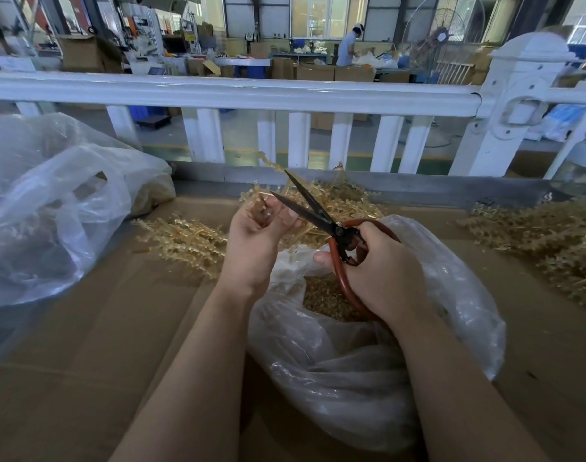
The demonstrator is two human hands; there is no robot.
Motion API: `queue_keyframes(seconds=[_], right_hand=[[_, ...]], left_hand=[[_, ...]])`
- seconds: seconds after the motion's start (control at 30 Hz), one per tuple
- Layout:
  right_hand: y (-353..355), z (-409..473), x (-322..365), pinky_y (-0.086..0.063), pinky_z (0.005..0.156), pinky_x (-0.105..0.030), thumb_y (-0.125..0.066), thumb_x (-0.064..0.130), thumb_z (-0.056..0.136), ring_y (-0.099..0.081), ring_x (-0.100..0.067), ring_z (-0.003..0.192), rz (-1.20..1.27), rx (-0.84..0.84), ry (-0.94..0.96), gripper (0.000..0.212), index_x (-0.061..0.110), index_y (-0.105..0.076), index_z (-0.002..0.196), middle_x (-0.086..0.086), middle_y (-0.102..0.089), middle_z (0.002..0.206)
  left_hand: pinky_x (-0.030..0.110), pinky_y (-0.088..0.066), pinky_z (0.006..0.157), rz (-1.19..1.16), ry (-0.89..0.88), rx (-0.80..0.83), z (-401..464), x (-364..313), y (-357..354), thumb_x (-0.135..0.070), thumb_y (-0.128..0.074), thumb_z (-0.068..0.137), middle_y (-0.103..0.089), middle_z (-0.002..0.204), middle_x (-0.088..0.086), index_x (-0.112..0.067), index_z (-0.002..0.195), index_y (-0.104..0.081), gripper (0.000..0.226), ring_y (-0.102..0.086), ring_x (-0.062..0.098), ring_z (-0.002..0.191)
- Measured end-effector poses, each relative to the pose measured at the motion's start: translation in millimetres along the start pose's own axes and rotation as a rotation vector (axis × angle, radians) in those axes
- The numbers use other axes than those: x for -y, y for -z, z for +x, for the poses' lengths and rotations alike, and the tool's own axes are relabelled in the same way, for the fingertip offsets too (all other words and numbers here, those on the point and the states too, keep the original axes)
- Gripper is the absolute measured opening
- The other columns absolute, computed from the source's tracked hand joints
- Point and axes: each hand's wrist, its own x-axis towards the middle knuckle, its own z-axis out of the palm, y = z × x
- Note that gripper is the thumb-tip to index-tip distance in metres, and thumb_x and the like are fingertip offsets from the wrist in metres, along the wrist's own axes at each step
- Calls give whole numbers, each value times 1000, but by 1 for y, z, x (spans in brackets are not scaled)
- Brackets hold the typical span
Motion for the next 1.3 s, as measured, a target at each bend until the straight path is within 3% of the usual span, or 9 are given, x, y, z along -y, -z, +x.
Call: queue_keyframes(seconds=[0.2, 0.37, 0.5, 0.67, 0.77, 0.93, 1.1, 1.3], right_hand=[[1, -1, 1, -52, 64, -24, -52, 84, 71, -60, -4, 74, -41, 2, 11, 61, 27, -62, 90, 17, -64, 80], [1, 0, 0, -55, 66, -29, -50, 87, 70, -60, -6, 72, -60, -1, -1, 63, 27, -64, 86, 15, -64, 74], [1, -1, 0, -45, 61, -17, -52, 87, 69, -58, -1, 70, -21, 10, 1, 58, 33, -63, 86, 19, -61, 71], [1, -2, 3, -32, 55, -14, -50, 88, 69, -51, 5, 63, 23, -8, 25, 51, 39, -55, 80, 25, -50, 62], [1, -3, 3, -32, 56, -13, -49, 88, 69, -50, 6, 63, 42, -10, 32, 51, 39, -55, 80, 27, -48, 63], [1, -1, 2, -34, 56, -14, -41, 92, 65, -52, 4, 64, 29, 11, 24, 61, 35, -57, 79, 25, -51, 64], [3, -2, 1, -40, 60, -13, -51, 88, 67, -55, 2, 67, 35, -1, 21, 64, 32, -69, 91, 25, -56, 70], [3, -2, 0, -40, 60, -13, -60, 81, 73, -54, 2, 68, -2, 0, 14, 56, 30, -68, 92, 23, -60, 75]], left_hand=[[27, -52, 77, 2, -2, -1, -1, -2, 0, 10, -56, 92, -62, 82, 14, 18, 102, -57, 14, -61, 20, 77], [26, -51, 76, -36, -6, -7, 1, -1, 1, 7, -58, 91, -59, 85, 15, 26, 105, -51, 24, -57, 23, 77], [26, -51, 76, -61, -4, 0, 1, 0, 2, 7, -57, 91, -58, 86, 16, 25, 105, -51, 24, -56, 24, 77], [25, -52, 75, -100, 5, 33, 0, -4, 1, -1, -62, 86, -61, 79, 11, 8, 98, -57, 16, -58, 18, 74], [25, -51, 75, -96, 8, 64, 0, -5, 2, -9, -66, 81, -65, 75, 2, -1, 86, -58, 12, -60, 15, 72], [28, -50, 77, -84, -2, 65, 0, -4, 4, -11, -67, 79, -63, 76, 4, -6, 82, -60, 9, -58, 16, 72], [25, -50, 75, -100, 2, 78, -1, -5, 3, -11, -67, 82, -62, 69, -3, -11, 76, -62, 8, -56, 13, 67], [23, -52, 73, -126, 23, 36, -1, -5, 2, -11, -67, 81, -59, 68, 1, -7, 83, -54, 14, -55, 14, 65]])
